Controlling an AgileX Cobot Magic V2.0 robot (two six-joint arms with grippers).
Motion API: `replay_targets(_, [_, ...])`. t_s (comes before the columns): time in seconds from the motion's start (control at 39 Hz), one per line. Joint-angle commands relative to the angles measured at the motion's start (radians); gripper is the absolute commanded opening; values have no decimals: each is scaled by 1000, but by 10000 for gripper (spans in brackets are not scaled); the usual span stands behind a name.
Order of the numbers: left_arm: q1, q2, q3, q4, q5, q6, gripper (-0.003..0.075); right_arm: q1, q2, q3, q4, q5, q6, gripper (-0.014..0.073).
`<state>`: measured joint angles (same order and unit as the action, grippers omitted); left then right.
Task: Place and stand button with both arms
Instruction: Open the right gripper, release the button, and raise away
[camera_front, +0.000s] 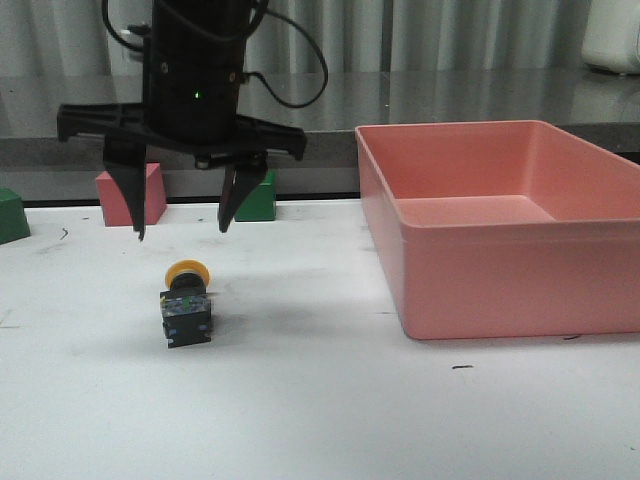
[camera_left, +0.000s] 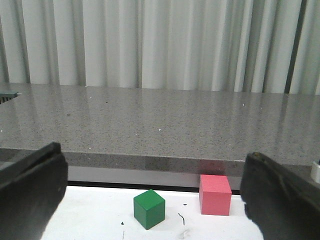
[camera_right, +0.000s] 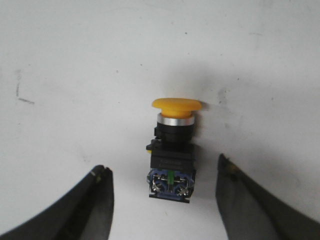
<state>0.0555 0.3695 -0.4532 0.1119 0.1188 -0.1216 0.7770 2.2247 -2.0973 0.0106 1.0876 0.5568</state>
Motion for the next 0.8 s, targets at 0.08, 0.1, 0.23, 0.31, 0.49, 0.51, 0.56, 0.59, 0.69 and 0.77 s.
replay_targets(0.08, [1, 14, -34, 1, -86, -6, 673, -2, -135, -34, -11, -15, -59, 185])
replay_targets(0.1, [1, 14, -34, 1, -86, -6, 673, -2, -144, -34, -11, -15, -60, 136])
replay_targets(0.23, [1, 14, -34, 1, -86, -6, 673, -2, -188, -34, -11, -12, -60, -22])
replay_targets(0.31, [1, 14, -34, 1, -86, -6, 673, -2, -218, -34, -5, 3, -61, -74])
replay_targets(0.49, [1, 14, -34, 1, -86, -6, 673, -10, -292, -55, -4, 94, -127, -68])
replay_targets(0.51, [1, 14, -34, 1, -86, -6, 673, -16, -304, -59, -4, 119, -142, -68])
replay_targets(0.56, [1, 14, -34, 1, -86, -6, 673, -29, -323, -71, -4, 169, -167, -68])
replay_targets(0.59, [1, 14, -34, 1, -86, -6, 673, -39, -335, -77, -4, 196, -176, -68])
replay_targets(0.69, [1, 14, -34, 1, -86, -6, 673, -82, -378, -85, -4, 255, -218, -68])
replay_targets(0.77, [1, 14, -34, 1, -86, -6, 673, -123, -418, -83, -4, 255, -243, -68])
